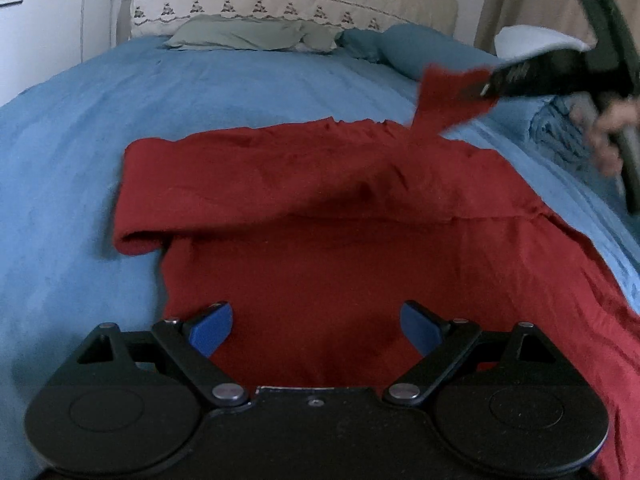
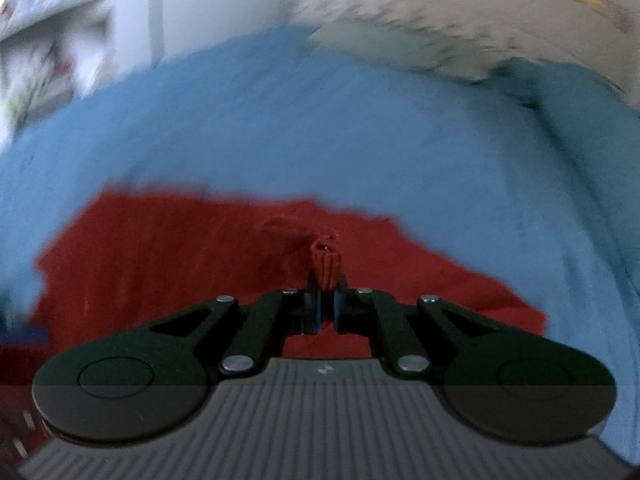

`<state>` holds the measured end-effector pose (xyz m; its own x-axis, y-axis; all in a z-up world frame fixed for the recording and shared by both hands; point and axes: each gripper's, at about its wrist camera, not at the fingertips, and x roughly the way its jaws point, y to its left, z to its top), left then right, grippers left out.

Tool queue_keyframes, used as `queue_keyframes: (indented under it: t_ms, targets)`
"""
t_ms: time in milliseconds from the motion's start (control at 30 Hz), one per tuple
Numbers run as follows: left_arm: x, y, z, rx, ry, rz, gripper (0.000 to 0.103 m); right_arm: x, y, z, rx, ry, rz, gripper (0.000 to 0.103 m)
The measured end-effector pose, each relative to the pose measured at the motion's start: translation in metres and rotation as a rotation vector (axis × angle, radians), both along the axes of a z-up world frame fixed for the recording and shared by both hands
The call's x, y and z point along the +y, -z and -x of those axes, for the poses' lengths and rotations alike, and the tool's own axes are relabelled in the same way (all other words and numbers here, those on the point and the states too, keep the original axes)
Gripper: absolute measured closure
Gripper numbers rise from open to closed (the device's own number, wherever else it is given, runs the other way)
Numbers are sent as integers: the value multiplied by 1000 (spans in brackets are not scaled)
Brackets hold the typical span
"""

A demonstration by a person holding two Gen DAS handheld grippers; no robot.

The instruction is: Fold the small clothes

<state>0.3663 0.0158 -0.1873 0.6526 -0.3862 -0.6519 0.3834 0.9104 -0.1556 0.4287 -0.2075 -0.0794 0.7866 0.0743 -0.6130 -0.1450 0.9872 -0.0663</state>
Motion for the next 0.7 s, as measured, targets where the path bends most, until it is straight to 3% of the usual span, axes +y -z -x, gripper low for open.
queue_keyframes:
  t_ms: [100,167,367,533,633,700]
  targets:
    - [-4,2,3,-14,4,-23,8,-37,-16,11,-95,127,-55,82]
    - [-7,4,2,-22,6,-32,6,-58,-11,16,-108,200,-72,82]
    - [-14,7,4,-36,11,-60,4,-108,48,19,29,365,-166,83]
    - [-11,9,3,-33,9,-45,3,-123,48,30,-39,389,-285,82]
    - [-13,10,5,-38,11,-57,3,-123,53,34,-17,421,-255,71]
    - [-12,9,5,-37,11,-55,3,-129,63,37,19,474,-205,51]
